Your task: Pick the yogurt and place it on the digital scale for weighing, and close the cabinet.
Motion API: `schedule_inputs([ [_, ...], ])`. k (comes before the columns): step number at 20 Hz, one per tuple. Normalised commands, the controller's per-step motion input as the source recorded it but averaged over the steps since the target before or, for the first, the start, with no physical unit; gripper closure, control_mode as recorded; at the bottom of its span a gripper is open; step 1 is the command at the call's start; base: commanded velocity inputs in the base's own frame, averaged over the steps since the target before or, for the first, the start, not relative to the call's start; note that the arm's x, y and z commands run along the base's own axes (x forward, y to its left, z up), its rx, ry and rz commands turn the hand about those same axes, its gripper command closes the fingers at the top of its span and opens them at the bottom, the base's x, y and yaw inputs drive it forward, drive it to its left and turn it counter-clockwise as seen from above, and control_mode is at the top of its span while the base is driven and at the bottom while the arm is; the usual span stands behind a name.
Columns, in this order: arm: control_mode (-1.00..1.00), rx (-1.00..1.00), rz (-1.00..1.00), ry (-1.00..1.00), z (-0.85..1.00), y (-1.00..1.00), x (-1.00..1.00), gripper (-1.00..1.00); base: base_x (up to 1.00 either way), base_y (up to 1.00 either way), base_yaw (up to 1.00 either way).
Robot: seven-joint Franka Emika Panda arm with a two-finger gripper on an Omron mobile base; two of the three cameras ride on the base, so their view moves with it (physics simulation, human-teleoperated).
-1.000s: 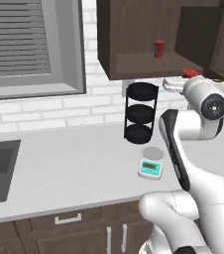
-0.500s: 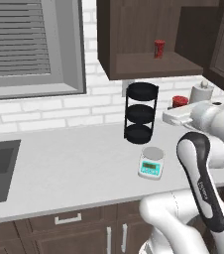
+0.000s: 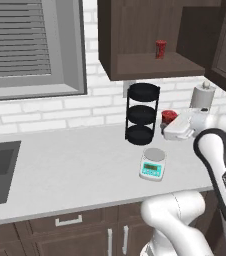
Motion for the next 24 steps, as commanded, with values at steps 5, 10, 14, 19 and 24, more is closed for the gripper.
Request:
schedule_inputs([
  [5, -1.00, 0.00, 0.17, 0.00, -0.59, 0.30, 0.18, 1.00, 0.00, 0.00, 0.00],
  [10, -1.00, 0.01, 0.16, 0.03, -0.41, 0.00, 0.15, 1.00, 0.00, 0.00, 0.00],
  [14, -1.00, 0.00, 0.13, 0.00, -0.30, -0.04, 0.03, 1.00, 0.00, 0.00, 0.00],
  [19, -1.00, 0.00, 0.07, 0.00, -0.20, -0.15, 0.10, 1.00, 0.00, 0.00, 0.00],
  [24, -1.00, 0.00, 0.09, 0.00, -0.17, -0.30, 0.12, 1.00, 0.00, 0.00, 0.00],
])
